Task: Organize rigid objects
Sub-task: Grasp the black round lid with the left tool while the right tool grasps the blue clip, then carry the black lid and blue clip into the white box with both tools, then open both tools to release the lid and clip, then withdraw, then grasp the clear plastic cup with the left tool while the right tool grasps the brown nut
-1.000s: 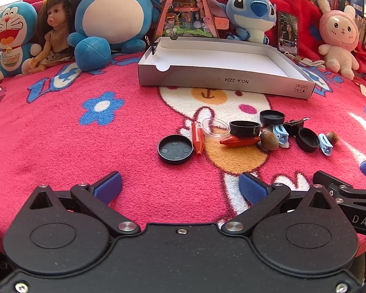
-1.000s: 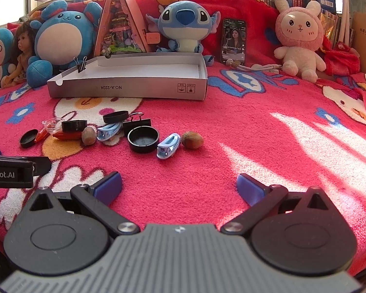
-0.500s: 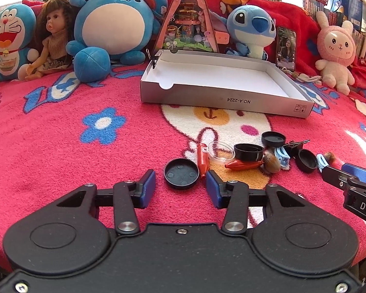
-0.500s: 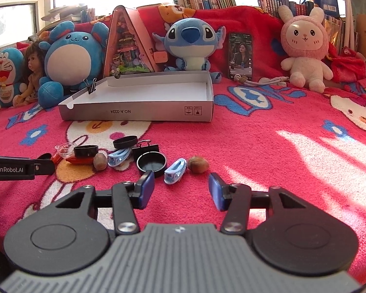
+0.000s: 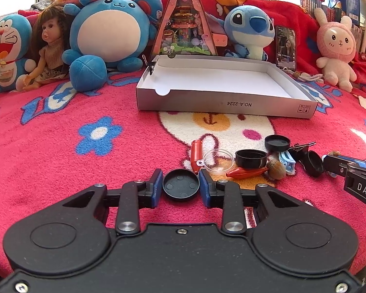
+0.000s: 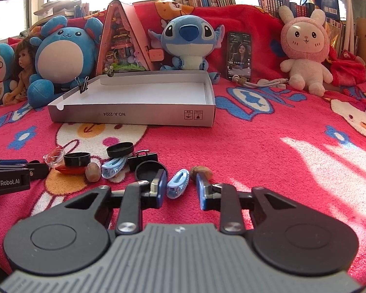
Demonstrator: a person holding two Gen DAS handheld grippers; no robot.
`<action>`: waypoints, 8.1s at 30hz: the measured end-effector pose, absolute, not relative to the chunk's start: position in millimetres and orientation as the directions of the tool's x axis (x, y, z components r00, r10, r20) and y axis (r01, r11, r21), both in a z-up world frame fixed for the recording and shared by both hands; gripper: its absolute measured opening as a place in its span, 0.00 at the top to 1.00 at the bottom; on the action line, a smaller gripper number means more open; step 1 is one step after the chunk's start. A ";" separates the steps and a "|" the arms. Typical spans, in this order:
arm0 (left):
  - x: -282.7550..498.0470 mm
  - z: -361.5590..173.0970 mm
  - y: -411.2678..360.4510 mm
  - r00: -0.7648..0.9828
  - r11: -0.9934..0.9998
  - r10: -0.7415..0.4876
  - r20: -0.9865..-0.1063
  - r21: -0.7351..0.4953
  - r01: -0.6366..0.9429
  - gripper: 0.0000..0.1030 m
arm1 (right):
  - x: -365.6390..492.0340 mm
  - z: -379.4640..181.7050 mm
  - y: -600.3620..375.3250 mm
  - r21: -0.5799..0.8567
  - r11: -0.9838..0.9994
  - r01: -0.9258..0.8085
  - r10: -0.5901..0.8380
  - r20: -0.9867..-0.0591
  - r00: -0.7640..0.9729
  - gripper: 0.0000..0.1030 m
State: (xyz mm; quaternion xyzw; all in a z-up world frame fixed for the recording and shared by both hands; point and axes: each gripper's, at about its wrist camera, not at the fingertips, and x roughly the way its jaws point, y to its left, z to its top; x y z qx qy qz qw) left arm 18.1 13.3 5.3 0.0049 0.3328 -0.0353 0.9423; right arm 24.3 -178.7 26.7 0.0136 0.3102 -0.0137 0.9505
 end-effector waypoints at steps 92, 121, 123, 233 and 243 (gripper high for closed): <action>286.8 39.0 -28.0 0.748 0.988 -0.147 -0.647 -0.125 0.087 0.71 | 272.8 51.1 -190.8 0.110 0.994 -0.004 0.075 -0.650 0.756 0.83; 322.7 16.3 -27.1 0.706 0.993 -0.102 -0.701 -0.110 0.034 0.71 | 319.8 32.9 -193.1 0.169 0.986 0.002 0.120 -0.711 0.693 0.83; 325.1 16.3 -26.5 0.705 0.994 -0.100 -0.702 -0.109 0.032 0.71 | 321.7 33.2 -193.7 0.182 0.983 -0.006 0.136 -0.713 0.688 0.83; 21.6 30.0 14.5 0.831 0.967 -0.194 -0.522 0.042 0.252 0.11 | 34.0 47.8 -208.9 0.000 0.991 -0.136 0.121 -0.465 0.877 0.02; 13.1 20.9 16.0 0.826 0.968 -0.182 -0.534 0.049 0.245 0.44 | 21.7 37.3 -212.3 -0.038 0.992 -0.121 0.089 -0.469 0.879 0.08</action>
